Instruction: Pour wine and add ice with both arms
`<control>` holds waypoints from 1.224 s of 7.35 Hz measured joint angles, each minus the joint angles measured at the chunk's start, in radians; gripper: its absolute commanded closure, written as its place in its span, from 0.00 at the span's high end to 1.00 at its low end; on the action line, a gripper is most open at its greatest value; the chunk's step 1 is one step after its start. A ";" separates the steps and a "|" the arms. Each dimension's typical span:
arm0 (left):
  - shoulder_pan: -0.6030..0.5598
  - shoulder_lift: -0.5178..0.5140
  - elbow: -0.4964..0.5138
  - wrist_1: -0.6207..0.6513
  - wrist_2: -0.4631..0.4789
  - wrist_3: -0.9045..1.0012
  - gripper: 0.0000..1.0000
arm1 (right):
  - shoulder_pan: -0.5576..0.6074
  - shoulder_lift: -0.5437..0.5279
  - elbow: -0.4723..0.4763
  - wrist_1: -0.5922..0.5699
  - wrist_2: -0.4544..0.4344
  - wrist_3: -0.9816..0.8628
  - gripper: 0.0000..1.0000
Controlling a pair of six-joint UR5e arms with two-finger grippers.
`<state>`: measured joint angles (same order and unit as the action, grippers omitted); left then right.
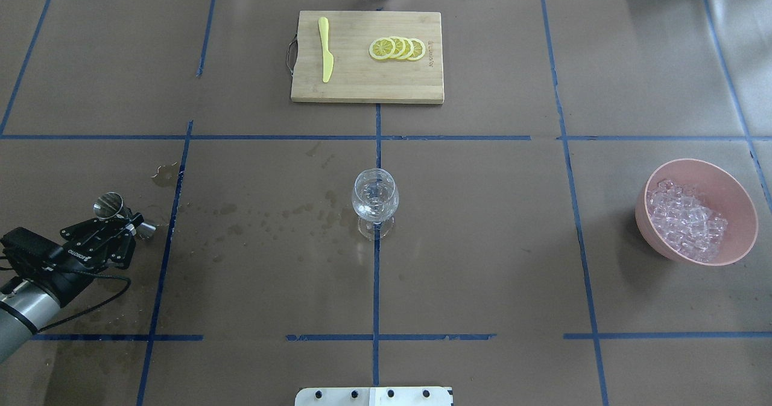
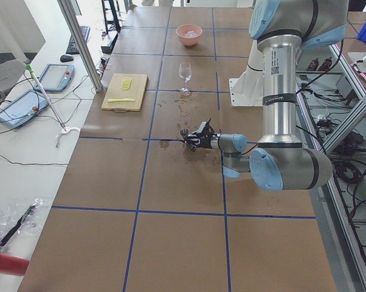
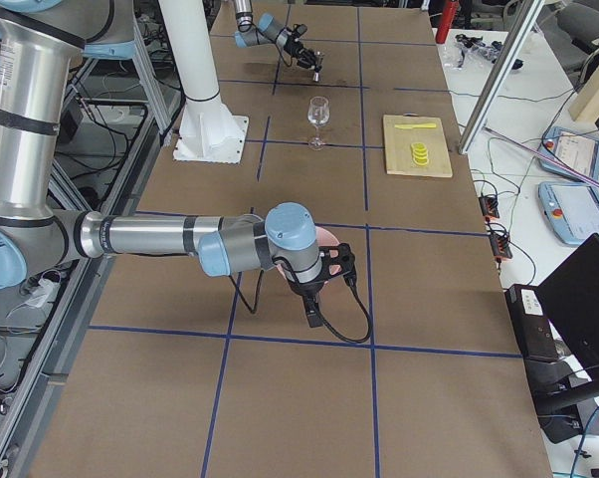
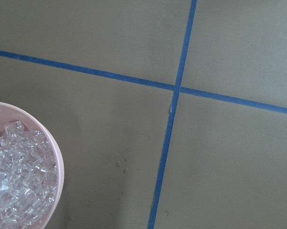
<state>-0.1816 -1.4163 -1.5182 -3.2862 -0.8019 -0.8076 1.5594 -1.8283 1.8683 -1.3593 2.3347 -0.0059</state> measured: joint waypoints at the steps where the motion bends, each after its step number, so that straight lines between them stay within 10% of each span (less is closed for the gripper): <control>1: 0.008 -0.002 0.000 0.002 0.001 0.001 0.00 | 0.001 -0.001 0.000 0.000 0.000 0.000 1.00; 9: 0.017 -0.016 0.003 0.011 0.000 0.008 0.01 | 0.005 -0.005 0.000 -0.001 0.000 0.000 1.00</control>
<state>-0.1642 -1.4318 -1.5156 -3.2751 -0.8023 -0.7996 1.5647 -1.8331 1.8684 -1.3606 2.3347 -0.0061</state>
